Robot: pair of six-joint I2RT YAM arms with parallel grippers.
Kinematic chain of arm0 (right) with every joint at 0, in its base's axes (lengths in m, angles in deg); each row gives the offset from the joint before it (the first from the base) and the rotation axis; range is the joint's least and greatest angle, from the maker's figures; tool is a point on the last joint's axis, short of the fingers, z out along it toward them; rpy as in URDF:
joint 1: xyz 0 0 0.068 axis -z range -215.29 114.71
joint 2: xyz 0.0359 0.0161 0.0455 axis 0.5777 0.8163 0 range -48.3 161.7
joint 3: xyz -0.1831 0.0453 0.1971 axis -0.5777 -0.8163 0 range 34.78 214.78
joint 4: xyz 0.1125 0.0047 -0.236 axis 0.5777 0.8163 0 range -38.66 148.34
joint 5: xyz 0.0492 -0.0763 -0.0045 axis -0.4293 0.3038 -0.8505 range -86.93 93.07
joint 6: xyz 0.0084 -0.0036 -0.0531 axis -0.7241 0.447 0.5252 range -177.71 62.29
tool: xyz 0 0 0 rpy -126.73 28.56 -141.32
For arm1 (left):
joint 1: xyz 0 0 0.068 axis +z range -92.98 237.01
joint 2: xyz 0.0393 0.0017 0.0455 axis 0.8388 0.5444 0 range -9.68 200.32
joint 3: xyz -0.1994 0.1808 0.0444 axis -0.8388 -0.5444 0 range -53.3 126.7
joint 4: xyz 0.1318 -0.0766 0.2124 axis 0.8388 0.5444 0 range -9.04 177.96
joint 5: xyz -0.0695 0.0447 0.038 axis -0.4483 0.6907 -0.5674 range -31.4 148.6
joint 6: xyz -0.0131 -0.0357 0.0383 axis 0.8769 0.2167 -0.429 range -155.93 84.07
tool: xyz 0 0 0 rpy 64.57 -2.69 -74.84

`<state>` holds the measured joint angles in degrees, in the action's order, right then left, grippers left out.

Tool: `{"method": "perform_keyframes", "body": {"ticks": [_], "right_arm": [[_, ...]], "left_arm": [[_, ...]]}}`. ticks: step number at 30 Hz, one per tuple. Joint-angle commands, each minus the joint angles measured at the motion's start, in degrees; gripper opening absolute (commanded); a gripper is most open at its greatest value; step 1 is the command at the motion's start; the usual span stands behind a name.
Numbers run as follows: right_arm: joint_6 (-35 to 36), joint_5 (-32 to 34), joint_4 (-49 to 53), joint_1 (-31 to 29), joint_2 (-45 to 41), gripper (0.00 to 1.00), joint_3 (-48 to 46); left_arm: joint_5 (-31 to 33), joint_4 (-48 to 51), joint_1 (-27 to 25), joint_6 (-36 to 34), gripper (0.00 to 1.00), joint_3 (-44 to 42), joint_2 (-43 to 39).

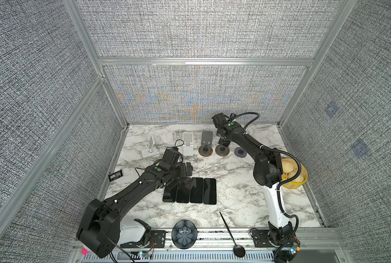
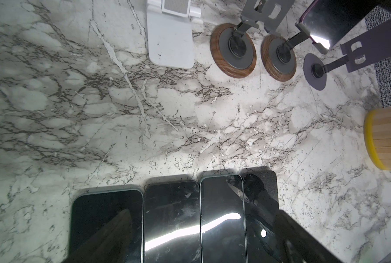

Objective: Remove the phone from the phone stand
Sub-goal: 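Lower the right gripper around the purple-edged phone on the purple stand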

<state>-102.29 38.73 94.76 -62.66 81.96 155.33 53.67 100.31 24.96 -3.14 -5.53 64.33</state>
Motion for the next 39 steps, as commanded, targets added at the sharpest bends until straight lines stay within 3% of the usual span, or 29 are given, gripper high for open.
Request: {"method": "perform_keyframes", "body": {"ticks": [1, 39], "right_arm": [[0.5, 0.8, -0.1, 0.0, -0.5, 0.76, 0.0], [4.1, -3.9, -7.8, 1.0, -9.3, 0.72, -9.7]], "left_arm": [[-0.4, -0.5, 0.1, -0.4, 0.98, 0.5, -0.1], [-1.5, -1.0, 0.1, -0.2, 0.98, 1.5, 1.1]]}}
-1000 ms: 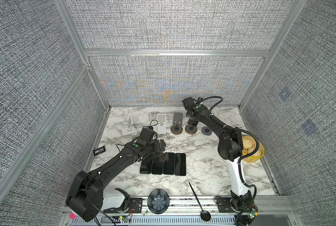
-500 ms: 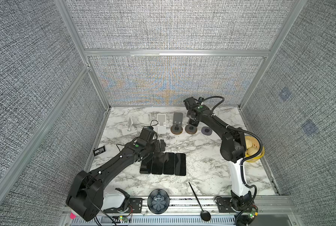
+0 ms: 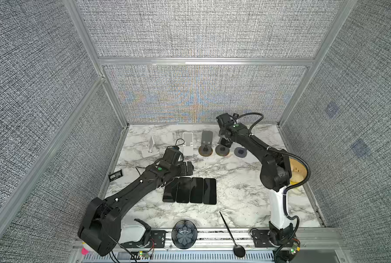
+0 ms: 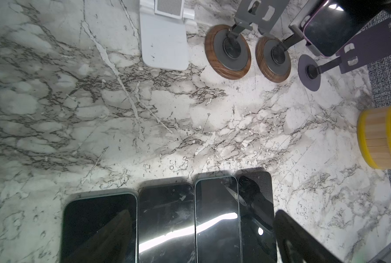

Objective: Remove the phone from the phone stand
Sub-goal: 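Lower the right gripper around the purple-edged phone on the purple stand, then close the right gripper on the purple-edged phone and lift it off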

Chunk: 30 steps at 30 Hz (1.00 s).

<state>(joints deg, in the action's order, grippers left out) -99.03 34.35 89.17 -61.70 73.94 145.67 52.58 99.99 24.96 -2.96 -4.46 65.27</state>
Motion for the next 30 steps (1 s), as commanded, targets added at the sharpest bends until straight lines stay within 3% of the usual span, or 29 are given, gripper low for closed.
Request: {"method": "perform_keyframes", "body": {"ticks": [1, 9, 15, 21, 30], "right_arm": [[1.2, 0.4, -2.3, 0.2, -1.8, 0.71, -0.3], [2.8, -2.9, -4.5, 1.3, -4.1, 0.71, -3.6], [3.9, -4.2, -4.0, 1.4, -4.0, 0.78, -3.9], [3.8, -4.4, -2.0, 1.5, -3.1, 0.86, -2.9], [2.5, -3.8, 1.7, 1.4, 1.8, 0.88, 2.5]], "left_arm": [[-0.6, -0.7, 0.1, -0.3, 0.98, 0.5, 0.2], [-1.2, -1.2, 0.1, 0.1, 0.99, 1.0, 1.0], [-1.4, -0.7, 0.1, 0.2, 0.99, 1.0, 0.8], [-1.3, -1.2, 0.1, 0.2, 0.98, 1.0, 1.0], [-0.8, -1.1, 0.1, -0.1, 0.98, 0.4, 0.4]]}}
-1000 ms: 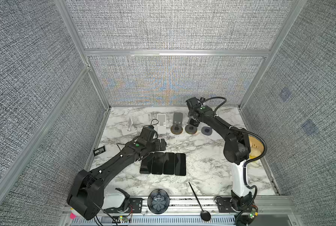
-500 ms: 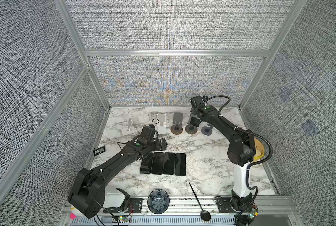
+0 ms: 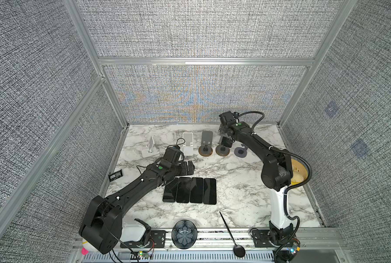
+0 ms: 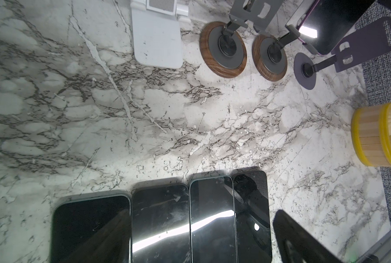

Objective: Remove the phone from the phone stand
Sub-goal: 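Close the right gripper on the purple-edged phone and lift it off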

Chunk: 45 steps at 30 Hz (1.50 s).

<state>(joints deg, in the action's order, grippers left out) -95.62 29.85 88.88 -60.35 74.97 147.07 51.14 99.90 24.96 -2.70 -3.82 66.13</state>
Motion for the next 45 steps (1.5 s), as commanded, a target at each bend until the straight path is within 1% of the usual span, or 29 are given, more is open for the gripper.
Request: {"method": "perform_keyframes", "body": {"ticks": [1, 15, 19, 29, 36, 45], "right_arm": [[-1.0, 0.9, 2.4, 0.0, 1.5, 0.88, 1.9], [-2.0, 3.1, 3.8, 0.1, 4.1, 0.87, 3.4], [-2.0, 3.1, 3.6, 0.0, 4.2, 0.85, 3.3], [-2.1, 3.1, 2.5, -0.1, 2.1, 0.76, 0.7], [-1.6, 3.0, 2.3, -0.4, 0.7, 0.71, 0.1], [-1.5, 1.9, 0.5, -0.3, -2.3, 0.71, -3.6]], "left_arm": [[0.7, -0.9, 0.1, -0.4, 0.98, -0.3, -0.6], [1.4, -0.8, 0.1, -0.7, 0.98, -0.5, -0.7], [1.6, -0.8, 0.1, -0.7, 0.99, -0.6, -0.9], [1.1, -1.1, 0.1, -0.6, 0.98, -0.4, -0.3], [1.1, -1.1, 0.1, -0.5, 0.98, -0.4, -0.7], [0.3, -1.3, 0.1, -0.1, 0.98, -0.3, -0.7]]}}
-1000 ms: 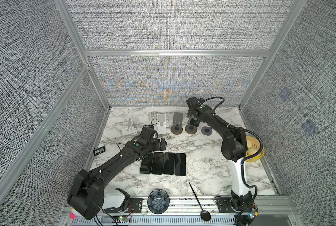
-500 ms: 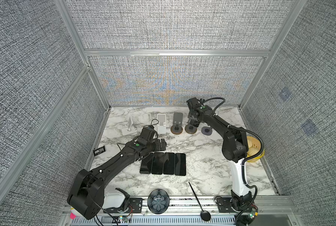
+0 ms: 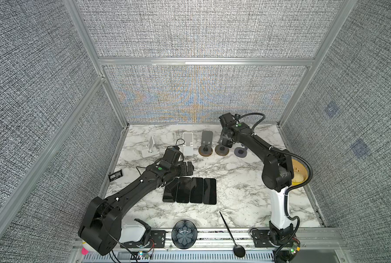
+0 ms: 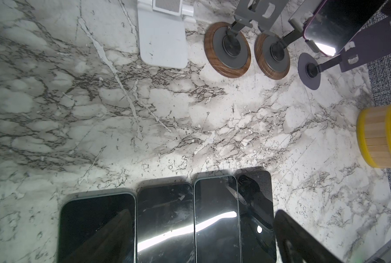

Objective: Remove the phone from the phone stand
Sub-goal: 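Close the right gripper on the purple-edged phone and lift it off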

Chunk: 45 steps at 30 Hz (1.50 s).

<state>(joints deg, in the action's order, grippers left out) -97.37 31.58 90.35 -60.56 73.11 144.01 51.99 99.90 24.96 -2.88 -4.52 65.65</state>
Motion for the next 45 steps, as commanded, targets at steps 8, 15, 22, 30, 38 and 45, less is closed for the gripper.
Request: {"method": "perform_keyframes", "body": {"ticks": [8, 15, 22, 30, 38, 45], "right_arm": [[0.8, -1.3, -1.2, 0.1, 0.2, 0.75, -0.3], [0.1, -0.9, 0.2, 0.1, 1.5, 0.82, 1.1], [-0.7, -0.1, 2.5, 0.2, 4.1, 0.82, 4.3], [-0.8, 1.5, 4.5, 0.1, 5.0, 0.81, 5.3], [-0.4, 2.9, 6.1, 0.2, 5.2, 0.79, 5.8], [0.2, 2.7, 5.9, 0.3, 5.0, 0.75, 5.6]], "left_arm": [[-0.8, -1.2, 0.1, 0.3, 0.98, 0.3, -0.3], [-0.8, -1.5, 0.1, 0.3, 0.99, 0.3, -0.1], [-0.6, -1.4, 0.1, -0.1, 0.98, 0.3, -0.4], [0.4, -1.3, 0.1, -0.5, 0.98, -0.1, -1.2], [0.0, -1.8, 0.1, -0.3, 0.98, -0.3, -1.0], [-0.2, -2.4, 0.1, 0.1, 0.98, -0.5, -0.8]]}}
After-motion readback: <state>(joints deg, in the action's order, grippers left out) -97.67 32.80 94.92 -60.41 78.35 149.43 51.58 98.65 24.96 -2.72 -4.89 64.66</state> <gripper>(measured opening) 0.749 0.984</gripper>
